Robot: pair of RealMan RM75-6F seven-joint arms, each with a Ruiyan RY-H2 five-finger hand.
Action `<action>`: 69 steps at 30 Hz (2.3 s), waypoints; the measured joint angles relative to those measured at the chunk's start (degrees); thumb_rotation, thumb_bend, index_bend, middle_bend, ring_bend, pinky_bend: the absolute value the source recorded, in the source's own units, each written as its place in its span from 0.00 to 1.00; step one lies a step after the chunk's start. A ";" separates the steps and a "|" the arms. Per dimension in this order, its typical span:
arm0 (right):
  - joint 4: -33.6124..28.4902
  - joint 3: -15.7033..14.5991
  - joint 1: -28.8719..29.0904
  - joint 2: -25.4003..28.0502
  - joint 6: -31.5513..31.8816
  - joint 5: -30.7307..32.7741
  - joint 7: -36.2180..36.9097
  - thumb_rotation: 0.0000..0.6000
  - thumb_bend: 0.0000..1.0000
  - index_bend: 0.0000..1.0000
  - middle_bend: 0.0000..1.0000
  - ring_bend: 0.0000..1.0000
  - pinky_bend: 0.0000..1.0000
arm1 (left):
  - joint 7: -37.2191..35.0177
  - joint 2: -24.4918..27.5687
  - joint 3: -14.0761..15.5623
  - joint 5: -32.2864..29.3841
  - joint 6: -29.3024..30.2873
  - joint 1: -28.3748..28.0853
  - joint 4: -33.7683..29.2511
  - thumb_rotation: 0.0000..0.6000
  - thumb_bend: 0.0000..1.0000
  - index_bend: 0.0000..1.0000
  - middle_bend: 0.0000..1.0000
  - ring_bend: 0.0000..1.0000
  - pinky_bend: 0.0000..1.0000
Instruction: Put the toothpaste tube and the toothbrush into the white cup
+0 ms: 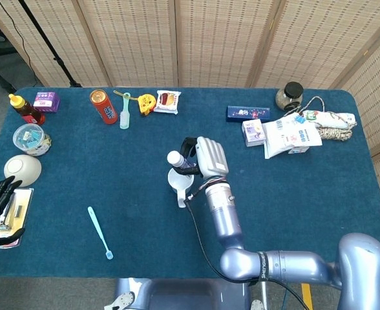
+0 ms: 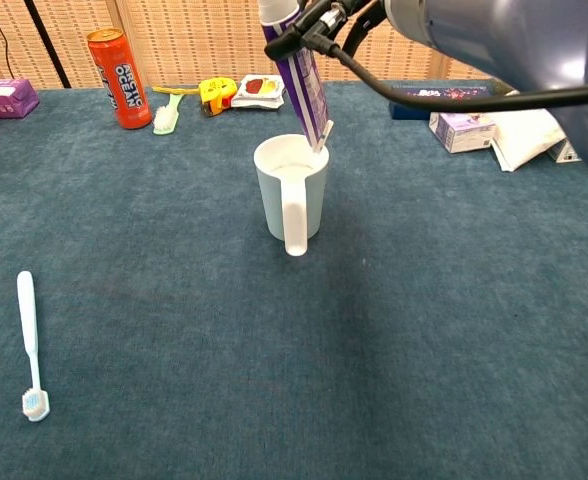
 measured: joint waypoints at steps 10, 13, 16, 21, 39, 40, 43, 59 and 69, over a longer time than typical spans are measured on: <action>0.60 0.10 1.45 -2.22 1.27 0.73 0.78 1.00 0.35 0.65 0.60 0.53 0.55 | 0.55 -0.08 0.00 -0.20 -0.05 0.04 -0.18 1.00 0.20 0.00 0.00 0.00 0.00; 1.82 0.38 1.96 -3.11 1.51 1.52 1.06 1.00 0.35 0.65 0.60 0.53 0.55 | 0.64 -0.09 0.05 -0.09 0.00 0.07 -0.24 1.00 0.20 0.00 0.00 0.00 0.00; 3.02 0.25 2.01 -3.62 1.28 1.78 1.65 1.00 0.35 0.65 0.60 0.53 0.54 | 0.46 -0.06 0.04 -0.08 0.06 0.11 -0.17 1.00 0.20 0.00 0.00 0.00 0.00; 4.28 -0.77 1.29 -3.98 0.04 1.83 3.10 1.00 0.35 0.65 0.60 0.53 0.54 | 0.48 -0.04 0.06 -0.17 -0.18 0.04 -0.14 1.00 0.20 0.00 0.00 0.00 0.00; 7.01 -3.59 -0.68 -4.90 -5.10 1.12 6.88 1.00 0.35 0.58 0.52 0.43 0.34 | 0.62 0.09 0.33 0.11 -1.04 -0.31 -0.30 1.00 0.20 0.00 0.00 0.00 0.00; 7.05 -3.92 -0.98 -4.72 -5.88 0.98 7.29 1.00 0.35 0.57 0.51 0.41 0.32 | 0.59 0.11 0.33 0.09 -1.12 -0.34 -0.29 1.00 0.20 0.00 0.00 0.00 0.00; 7.02 -5.10 -1.79 -4.18 -7.19 -0.26 8.24 1.00 0.35 0.56 0.47 0.37 0.27 | 0.44 0.21 0.40 0.12 -1.46 -0.47 -0.30 1.00 0.20 0.00 0.00 0.00 0.00; 5.98 -9.92 -4.47 -2.33 -11.20 -6.68 11.29 1.00 0.35 0.19 0.11 0.05 0.10 | 0.62 0.30 0.58 0.27 -1.77 -0.64 -0.48 1.00 0.20 0.00 0.00 0.00 0.00; -2.02 -10.12 -7.08 2.39 -9.06 -9.15 11.36 1.00 0.35 0.13 0.07 0.03 0.10 | -0.44 -0.20 0.54 2.16 -0.52 -0.49 0.43 1.00 0.20 0.00 0.00 0.00 0.00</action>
